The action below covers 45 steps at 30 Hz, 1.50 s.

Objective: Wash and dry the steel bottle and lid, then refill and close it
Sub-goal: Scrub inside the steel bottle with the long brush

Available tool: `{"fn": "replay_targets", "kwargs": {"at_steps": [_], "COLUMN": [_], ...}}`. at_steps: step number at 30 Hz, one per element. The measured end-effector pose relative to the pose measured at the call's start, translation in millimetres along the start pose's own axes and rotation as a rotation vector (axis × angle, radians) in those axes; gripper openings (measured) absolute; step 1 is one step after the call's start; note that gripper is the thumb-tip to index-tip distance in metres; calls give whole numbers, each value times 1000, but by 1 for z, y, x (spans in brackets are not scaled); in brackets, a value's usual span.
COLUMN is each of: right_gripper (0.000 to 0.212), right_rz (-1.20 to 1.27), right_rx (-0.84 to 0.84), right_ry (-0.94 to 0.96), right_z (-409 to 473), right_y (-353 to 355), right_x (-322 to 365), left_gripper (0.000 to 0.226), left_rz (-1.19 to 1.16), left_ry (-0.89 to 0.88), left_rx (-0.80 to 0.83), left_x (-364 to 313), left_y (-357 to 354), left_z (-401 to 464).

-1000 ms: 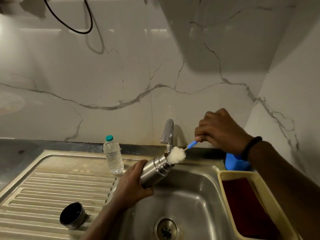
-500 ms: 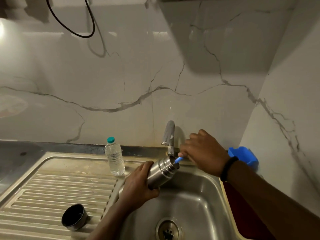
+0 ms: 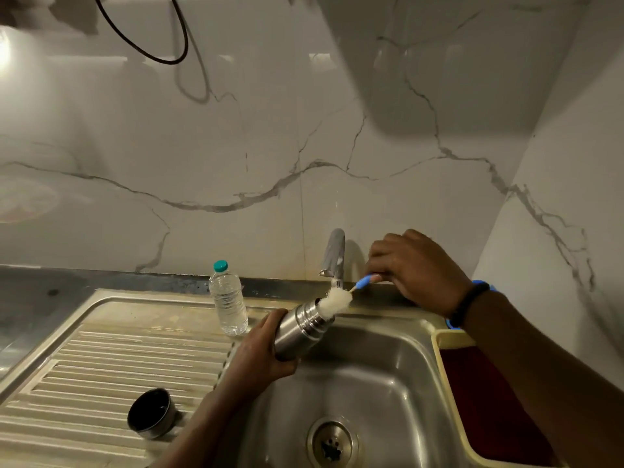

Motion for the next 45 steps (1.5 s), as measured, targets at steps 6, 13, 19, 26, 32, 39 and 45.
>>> {"fn": "replay_targets", "kwargs": {"at_steps": [6,13,19,26,32,39,45], "right_gripper": [13,16,20,9,30,17,15], "right_rz": [-97,-147,-101,-198,-90,-246,-192], "right_rx": [257,316,416,266,277,191,180], "right_ry": [31,22,-5,17,-48,63,28], "right_z": [-1,-1,-2,10,14,-1,-16], "right_y": [-40,-37,-31,-41,-8,-54,-52], "right_x": [34,42,29,35,-4,43,45], "left_gripper": [81,106,71,70,68,65,65], "left_rz": [32,0,-68,13,-52,-23,-16], "left_ry": [-18,48,18,-40,-9,-69,-83], "left_rx": [29,-50,-91,-81,-53,-70,-136], "left_x": [0,2,-14,-29,-21,-35,-43], "left_y": [-7,-15,-16,-9,-12,-13,-12], "left_z": [2,-8,-10,20,8,16,16]}}
Point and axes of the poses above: each hand's wrist, its own z-axis towards the middle knuckle, its own y-axis out of the back of the hand, x = y × z, the point moved 10 cm from there along z, towards the middle knuckle, and after that the axes turned 14 degrees about -y, right-handed, at the moved point
